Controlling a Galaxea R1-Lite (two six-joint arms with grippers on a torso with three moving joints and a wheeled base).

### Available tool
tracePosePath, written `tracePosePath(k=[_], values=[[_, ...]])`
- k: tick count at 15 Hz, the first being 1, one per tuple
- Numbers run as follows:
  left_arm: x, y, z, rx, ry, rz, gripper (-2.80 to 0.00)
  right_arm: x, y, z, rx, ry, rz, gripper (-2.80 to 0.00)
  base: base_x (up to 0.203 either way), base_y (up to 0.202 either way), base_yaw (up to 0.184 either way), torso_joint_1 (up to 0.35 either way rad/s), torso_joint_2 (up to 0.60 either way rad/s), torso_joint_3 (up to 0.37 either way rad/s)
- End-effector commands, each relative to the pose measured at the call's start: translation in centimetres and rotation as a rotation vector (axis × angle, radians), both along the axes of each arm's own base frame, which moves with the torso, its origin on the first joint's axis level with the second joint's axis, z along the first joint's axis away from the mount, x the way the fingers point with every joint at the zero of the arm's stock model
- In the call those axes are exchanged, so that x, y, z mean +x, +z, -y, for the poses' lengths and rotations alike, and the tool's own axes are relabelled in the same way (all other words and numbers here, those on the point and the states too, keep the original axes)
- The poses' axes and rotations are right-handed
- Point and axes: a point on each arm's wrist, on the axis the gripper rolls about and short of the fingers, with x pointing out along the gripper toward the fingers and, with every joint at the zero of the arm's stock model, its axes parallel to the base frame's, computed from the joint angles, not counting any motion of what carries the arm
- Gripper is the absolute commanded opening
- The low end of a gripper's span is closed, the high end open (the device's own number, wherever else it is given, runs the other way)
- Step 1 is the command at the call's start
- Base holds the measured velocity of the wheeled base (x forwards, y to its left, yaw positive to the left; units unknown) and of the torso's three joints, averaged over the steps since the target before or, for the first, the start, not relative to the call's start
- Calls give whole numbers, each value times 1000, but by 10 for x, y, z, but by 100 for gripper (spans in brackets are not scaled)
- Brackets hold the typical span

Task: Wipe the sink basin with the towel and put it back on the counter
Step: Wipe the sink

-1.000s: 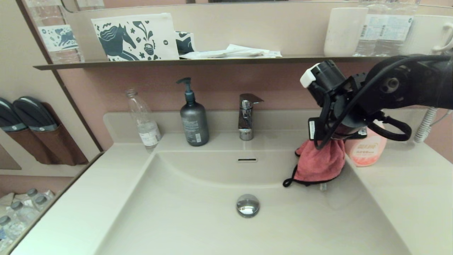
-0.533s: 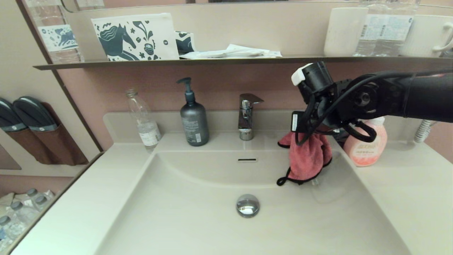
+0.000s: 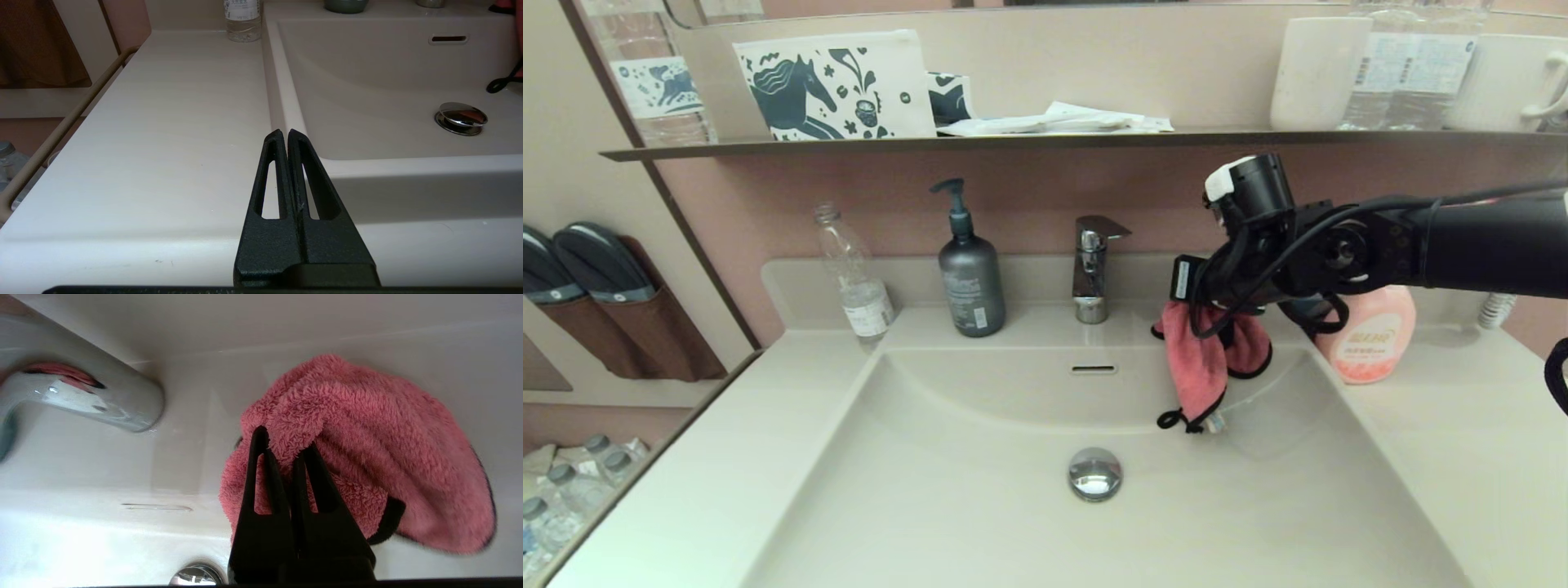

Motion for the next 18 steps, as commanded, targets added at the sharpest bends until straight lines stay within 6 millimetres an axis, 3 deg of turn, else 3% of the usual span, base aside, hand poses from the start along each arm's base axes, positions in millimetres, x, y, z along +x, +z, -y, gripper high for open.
tracePosePath(k=[1, 4, 8, 14, 18], values=[[0, 0, 0, 0, 1, -1, -280, 6, -6, 2, -1, 35, 17, -280, 0, 0, 0, 0, 0, 0], [0, 0, 0, 0, 0, -1, -280, 15, -22, -2, -30, 66, 114, -280, 0, 0, 0, 0, 0, 0], [0, 0, 0, 0, 0, -1, -280, 20, -58, -6, -83, 105, 173, -280, 0, 0, 0, 0, 0, 0], [0, 0, 0, 0, 1, -1, -280, 17, -65, -9, -125, 75, 161, -280, 0, 0, 0, 0, 0, 0], [0, 0, 0, 0, 0, -1, -280, 21, -69, 17, -202, 17, 105, -280, 0, 0, 0, 0, 0, 0]])
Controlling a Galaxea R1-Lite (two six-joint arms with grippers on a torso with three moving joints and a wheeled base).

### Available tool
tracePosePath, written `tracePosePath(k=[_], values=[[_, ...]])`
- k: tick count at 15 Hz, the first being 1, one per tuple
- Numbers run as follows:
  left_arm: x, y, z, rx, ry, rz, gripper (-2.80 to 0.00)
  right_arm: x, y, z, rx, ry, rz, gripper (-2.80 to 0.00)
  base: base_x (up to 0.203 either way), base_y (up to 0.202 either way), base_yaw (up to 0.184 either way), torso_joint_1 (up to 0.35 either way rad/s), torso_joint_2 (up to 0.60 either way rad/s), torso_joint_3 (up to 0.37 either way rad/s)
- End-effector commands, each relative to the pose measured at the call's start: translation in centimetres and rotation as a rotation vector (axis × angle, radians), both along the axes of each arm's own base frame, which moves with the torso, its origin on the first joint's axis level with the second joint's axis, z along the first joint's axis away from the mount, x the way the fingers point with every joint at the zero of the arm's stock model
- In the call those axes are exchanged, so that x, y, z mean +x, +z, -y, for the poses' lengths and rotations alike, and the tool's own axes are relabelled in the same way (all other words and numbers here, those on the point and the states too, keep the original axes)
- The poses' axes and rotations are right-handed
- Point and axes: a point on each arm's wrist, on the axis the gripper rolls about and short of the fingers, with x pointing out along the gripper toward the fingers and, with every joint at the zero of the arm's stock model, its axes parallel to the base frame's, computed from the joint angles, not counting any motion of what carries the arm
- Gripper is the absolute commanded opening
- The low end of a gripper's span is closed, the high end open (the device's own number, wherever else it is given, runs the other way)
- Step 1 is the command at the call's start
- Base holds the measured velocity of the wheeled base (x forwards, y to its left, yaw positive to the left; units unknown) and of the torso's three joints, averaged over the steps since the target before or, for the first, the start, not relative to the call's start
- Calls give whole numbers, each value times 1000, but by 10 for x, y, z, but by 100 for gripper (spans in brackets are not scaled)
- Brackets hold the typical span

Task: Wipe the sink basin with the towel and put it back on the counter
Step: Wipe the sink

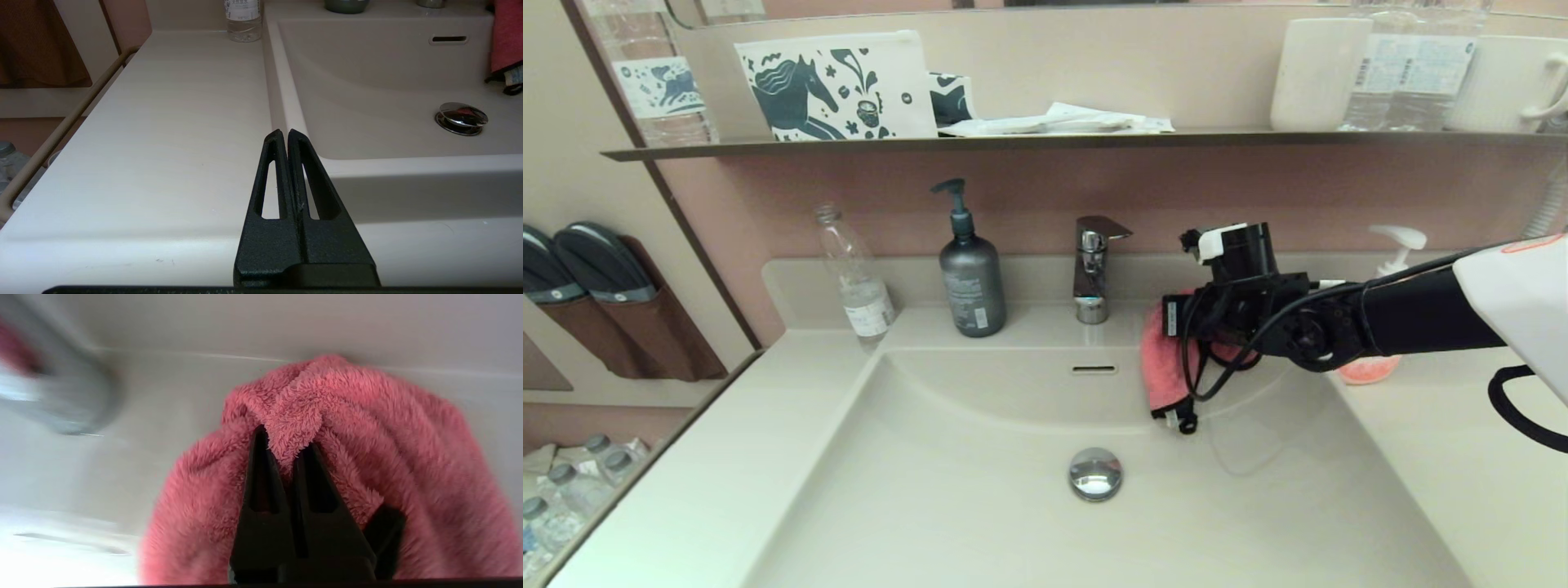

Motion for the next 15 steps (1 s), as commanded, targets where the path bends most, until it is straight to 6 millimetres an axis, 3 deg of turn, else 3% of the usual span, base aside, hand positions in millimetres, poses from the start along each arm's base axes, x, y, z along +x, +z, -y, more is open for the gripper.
tracePosePath(k=[1, 7, 9, 12, 15], values=[[0, 0, 0, 0, 0, -1, -280, 2, -4, 20, -30, -50, -41, -280, 0, 0, 0, 0, 0, 0], [0, 0, 0, 0, -1, -1, -280, 11, 1, 74, -57, -158, -45, -280, 0, 0, 0, 0, 0, 0], [0, 0, 0, 0, -1, -1, -280, 10, 4, 81, -58, -168, -40, -280, 0, 0, 0, 0, 0, 0], [0, 0, 0, 0, 0, -1, -280, 7, -2, 73, -63, -148, -60, -280, 0, 0, 0, 0, 0, 0], [0, 0, 0, 0, -1, -1, -280, -1, -12, 36, -70, -62, -78, -280, 0, 0, 0, 0, 0, 0]])
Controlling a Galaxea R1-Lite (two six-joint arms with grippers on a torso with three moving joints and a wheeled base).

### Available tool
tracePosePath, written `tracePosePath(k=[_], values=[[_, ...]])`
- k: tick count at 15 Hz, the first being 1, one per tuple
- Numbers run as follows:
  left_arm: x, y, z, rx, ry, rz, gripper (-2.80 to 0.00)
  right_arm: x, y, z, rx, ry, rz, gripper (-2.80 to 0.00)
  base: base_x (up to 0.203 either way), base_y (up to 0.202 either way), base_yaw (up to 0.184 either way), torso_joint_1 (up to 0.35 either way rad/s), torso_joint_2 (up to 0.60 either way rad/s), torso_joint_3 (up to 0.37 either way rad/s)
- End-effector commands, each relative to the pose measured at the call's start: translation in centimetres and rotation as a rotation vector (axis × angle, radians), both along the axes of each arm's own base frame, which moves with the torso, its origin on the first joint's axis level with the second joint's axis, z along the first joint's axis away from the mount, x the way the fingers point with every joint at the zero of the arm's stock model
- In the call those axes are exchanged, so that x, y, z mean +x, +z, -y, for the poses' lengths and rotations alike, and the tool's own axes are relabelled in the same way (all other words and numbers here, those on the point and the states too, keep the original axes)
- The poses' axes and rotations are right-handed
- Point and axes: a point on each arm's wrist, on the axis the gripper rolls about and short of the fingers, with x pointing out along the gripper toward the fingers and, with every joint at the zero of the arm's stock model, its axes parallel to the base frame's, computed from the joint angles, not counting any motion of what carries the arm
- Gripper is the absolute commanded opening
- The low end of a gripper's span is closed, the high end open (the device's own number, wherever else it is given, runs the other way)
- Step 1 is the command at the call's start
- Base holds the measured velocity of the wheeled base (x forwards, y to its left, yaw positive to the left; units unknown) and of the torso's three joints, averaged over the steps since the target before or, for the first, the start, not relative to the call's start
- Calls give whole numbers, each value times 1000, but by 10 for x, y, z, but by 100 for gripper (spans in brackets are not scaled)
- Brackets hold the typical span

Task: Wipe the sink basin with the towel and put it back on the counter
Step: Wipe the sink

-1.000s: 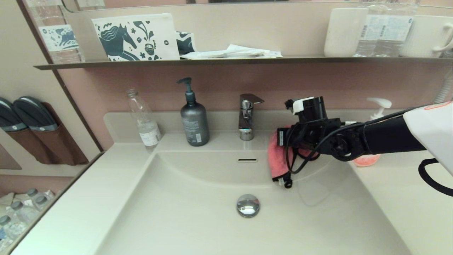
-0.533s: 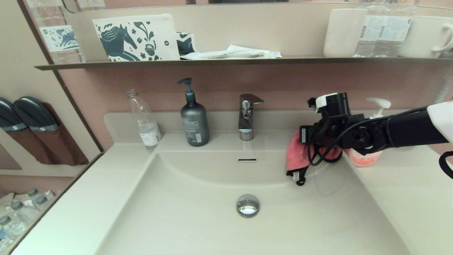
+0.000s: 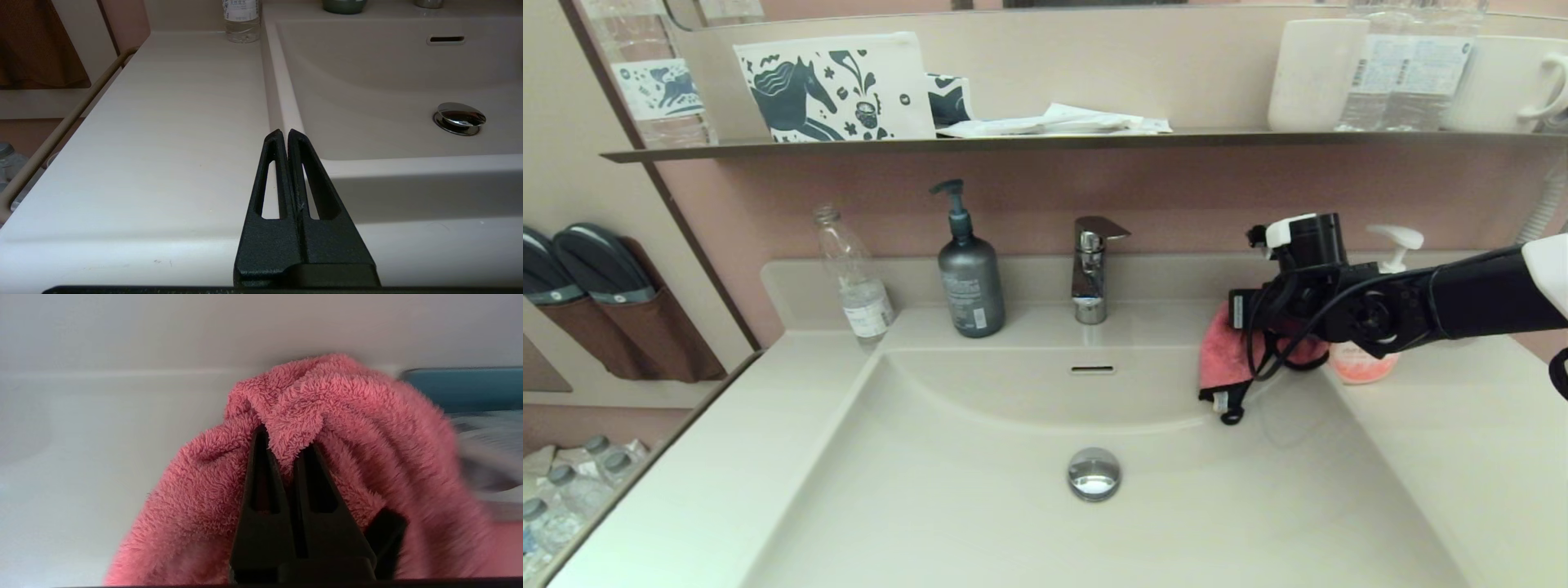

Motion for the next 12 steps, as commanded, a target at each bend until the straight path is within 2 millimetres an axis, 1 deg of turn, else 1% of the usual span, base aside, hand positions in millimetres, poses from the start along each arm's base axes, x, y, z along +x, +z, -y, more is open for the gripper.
tracePosePath(k=[1, 3, 6, 9, 11, 12], values=[[0, 0, 0, 0, 1, -1, -280, -7, -11, -32, -1, 78, -26, -280, 0, 0, 0, 0, 0, 0], [0, 0, 0, 0, -1, -1, -280, -11, -14, -50, 5, 115, -30, -280, 0, 0, 0, 0, 0, 0], [0, 0, 0, 0, 0, -1, -280, -20, -10, -73, 24, 167, -17, -280, 0, 0, 0, 0, 0, 0], [0, 0, 0, 0, 0, -1, -280, -26, -12, -101, 31, 227, -10, -280, 0, 0, 0, 0, 0, 0], [0, 0, 0, 0, 0, -1, -280, -28, -15, -115, 34, 254, -6, -280, 0, 0, 0, 0, 0, 0], [0, 0, 0, 0, -1, -1, -280, -29, -12, -119, 39, 262, 3, -280, 0, 0, 0, 0, 0, 0]])
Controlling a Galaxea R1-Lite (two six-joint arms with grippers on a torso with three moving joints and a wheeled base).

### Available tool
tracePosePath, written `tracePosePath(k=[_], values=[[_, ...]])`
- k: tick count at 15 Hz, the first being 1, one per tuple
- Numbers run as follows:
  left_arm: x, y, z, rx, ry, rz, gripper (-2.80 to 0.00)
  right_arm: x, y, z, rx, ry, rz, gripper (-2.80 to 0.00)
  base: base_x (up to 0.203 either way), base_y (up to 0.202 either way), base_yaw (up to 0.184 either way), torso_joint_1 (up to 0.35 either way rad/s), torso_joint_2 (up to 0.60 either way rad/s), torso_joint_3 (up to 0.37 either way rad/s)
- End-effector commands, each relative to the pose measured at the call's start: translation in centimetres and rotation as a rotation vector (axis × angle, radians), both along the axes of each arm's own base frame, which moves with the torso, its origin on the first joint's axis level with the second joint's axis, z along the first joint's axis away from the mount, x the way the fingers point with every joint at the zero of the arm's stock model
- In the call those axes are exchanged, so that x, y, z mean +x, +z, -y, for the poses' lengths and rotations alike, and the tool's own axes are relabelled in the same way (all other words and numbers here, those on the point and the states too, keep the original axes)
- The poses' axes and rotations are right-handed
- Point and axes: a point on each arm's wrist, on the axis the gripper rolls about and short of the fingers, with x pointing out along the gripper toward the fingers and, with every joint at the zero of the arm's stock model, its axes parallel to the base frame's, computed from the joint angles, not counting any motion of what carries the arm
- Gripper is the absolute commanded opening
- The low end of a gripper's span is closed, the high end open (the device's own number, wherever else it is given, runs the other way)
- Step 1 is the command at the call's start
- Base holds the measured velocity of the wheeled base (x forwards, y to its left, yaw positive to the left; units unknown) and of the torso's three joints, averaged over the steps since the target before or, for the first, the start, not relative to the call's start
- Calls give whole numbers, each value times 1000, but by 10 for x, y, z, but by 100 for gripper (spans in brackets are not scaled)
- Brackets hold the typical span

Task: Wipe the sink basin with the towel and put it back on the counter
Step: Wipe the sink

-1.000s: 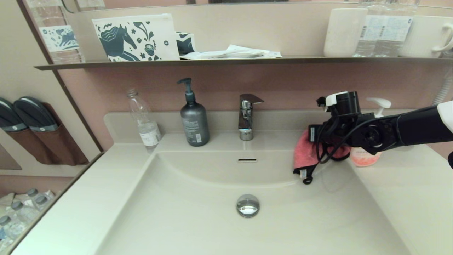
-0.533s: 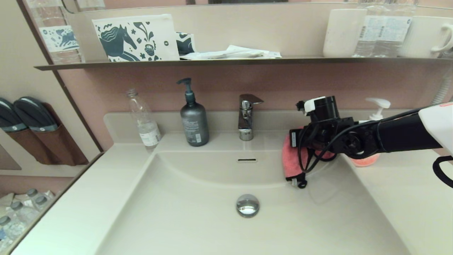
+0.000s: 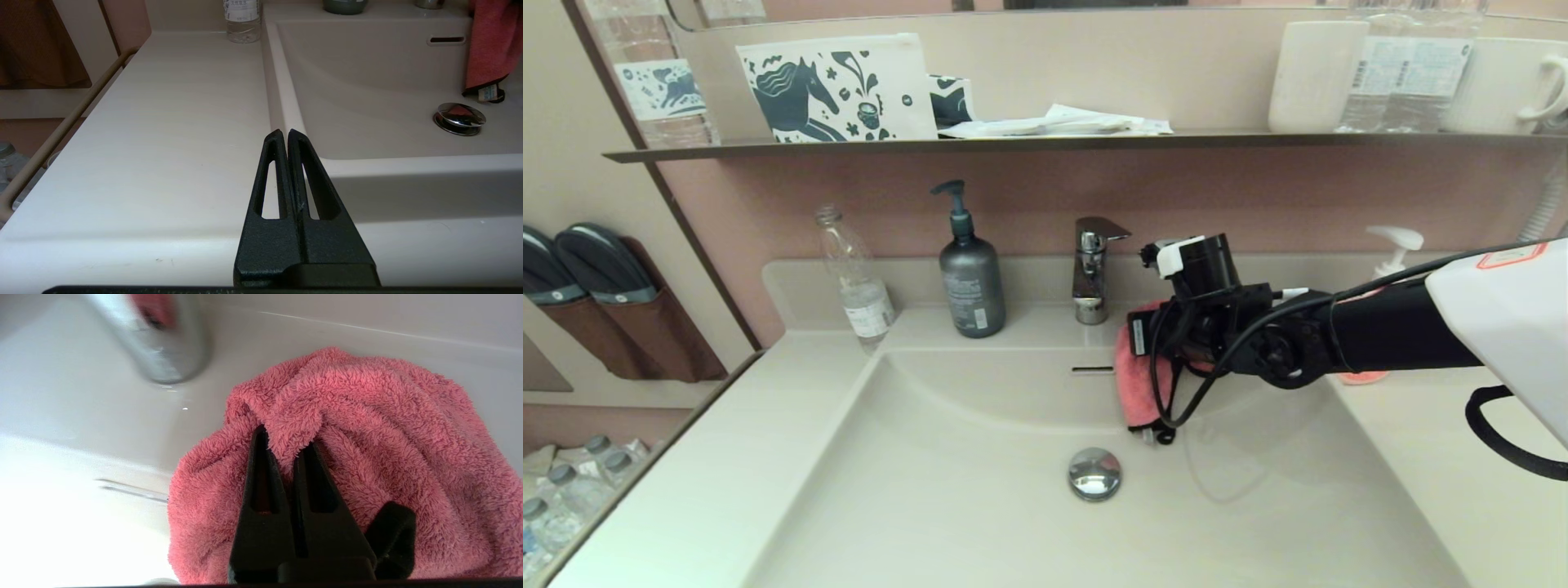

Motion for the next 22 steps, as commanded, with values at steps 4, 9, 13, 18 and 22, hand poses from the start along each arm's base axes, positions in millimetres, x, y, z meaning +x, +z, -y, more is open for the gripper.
tracePosePath(k=[4, 9, 13, 18, 22], values=[[0, 0, 0, 0, 0, -1, -280, 7, 5, -2, 10, -12, 27, -280, 0, 0, 0, 0, 0, 0], [0, 0, 0, 0, 0, -1, -280, 27, 9, 47, -17, -146, 14, -280, 0, 0, 0, 0, 0, 0], [0, 0, 0, 0, 1, -1, -280, 34, 19, 87, -25, -234, 4, -280, 0, 0, 0, 0, 0, 0], [0, 0, 0, 0, 1, -1, -280, 30, 23, 121, -47, -302, -40, -280, 0, 0, 0, 0, 0, 0], [0, 0, 0, 0, 1, -1, -280, 27, 21, 105, -47, -267, -41, -280, 0, 0, 0, 0, 0, 0]])
